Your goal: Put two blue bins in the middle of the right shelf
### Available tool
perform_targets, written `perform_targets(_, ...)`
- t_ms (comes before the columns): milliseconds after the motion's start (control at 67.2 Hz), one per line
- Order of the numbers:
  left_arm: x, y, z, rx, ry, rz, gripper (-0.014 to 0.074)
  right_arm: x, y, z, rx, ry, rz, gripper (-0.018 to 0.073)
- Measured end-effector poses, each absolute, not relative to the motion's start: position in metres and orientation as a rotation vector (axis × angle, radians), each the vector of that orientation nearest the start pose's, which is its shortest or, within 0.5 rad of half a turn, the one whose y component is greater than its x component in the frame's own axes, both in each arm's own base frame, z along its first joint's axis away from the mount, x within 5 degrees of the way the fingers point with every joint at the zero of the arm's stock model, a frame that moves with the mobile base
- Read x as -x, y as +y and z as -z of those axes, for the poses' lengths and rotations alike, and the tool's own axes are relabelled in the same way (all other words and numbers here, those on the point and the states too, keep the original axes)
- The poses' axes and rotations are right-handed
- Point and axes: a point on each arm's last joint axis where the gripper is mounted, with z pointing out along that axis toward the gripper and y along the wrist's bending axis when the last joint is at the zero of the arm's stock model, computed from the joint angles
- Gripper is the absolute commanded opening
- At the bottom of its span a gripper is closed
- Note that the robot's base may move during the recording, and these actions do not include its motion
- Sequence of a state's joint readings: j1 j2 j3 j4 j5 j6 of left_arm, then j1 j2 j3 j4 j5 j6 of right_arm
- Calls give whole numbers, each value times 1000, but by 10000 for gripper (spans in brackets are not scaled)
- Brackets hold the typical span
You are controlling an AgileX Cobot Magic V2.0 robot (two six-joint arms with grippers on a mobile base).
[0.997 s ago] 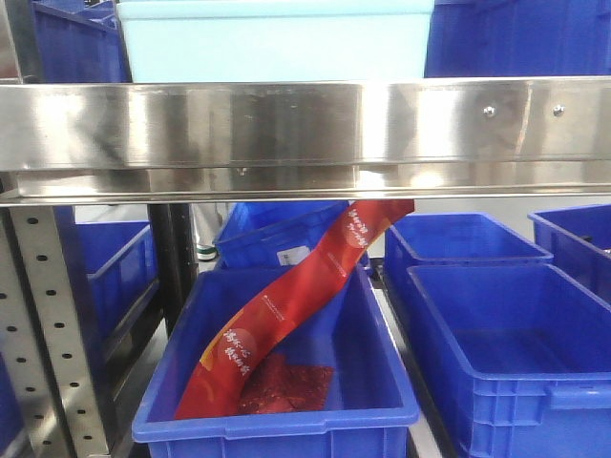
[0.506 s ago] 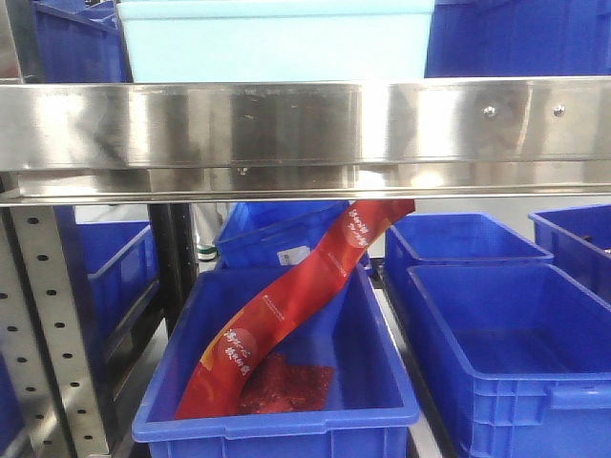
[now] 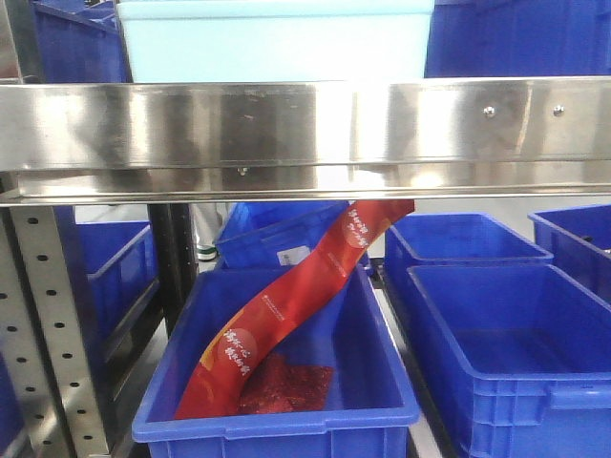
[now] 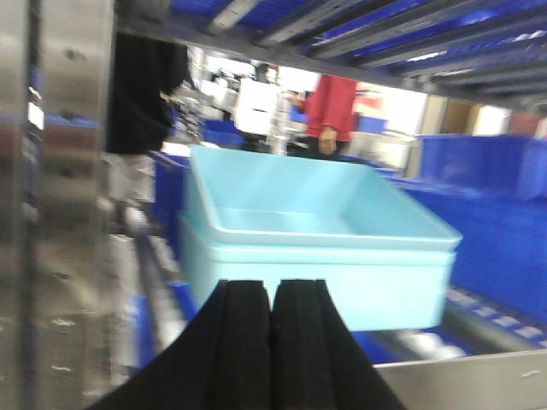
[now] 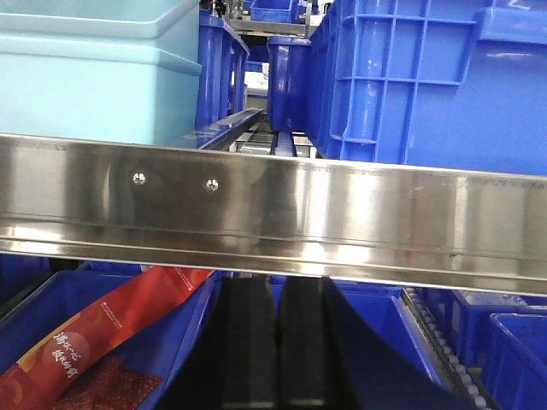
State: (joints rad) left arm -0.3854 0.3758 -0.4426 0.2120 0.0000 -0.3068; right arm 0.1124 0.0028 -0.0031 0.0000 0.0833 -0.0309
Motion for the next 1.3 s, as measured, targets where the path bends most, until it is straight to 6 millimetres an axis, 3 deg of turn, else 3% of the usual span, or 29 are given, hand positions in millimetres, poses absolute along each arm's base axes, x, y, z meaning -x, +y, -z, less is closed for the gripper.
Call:
perform_targets(268,-61,-12,-282,-190,1419,88,-111,-56,6,-206,112,1563,-64,-166)
perform_targets(625,-56,-6,-212,-118,1522,59,-111,-56,6,-206,112,1563,-64,-166)
perform_targets(1295,-57,-7,-209,-163,1521,16,-111,-56,6,-206,112,1563,-64,-166)
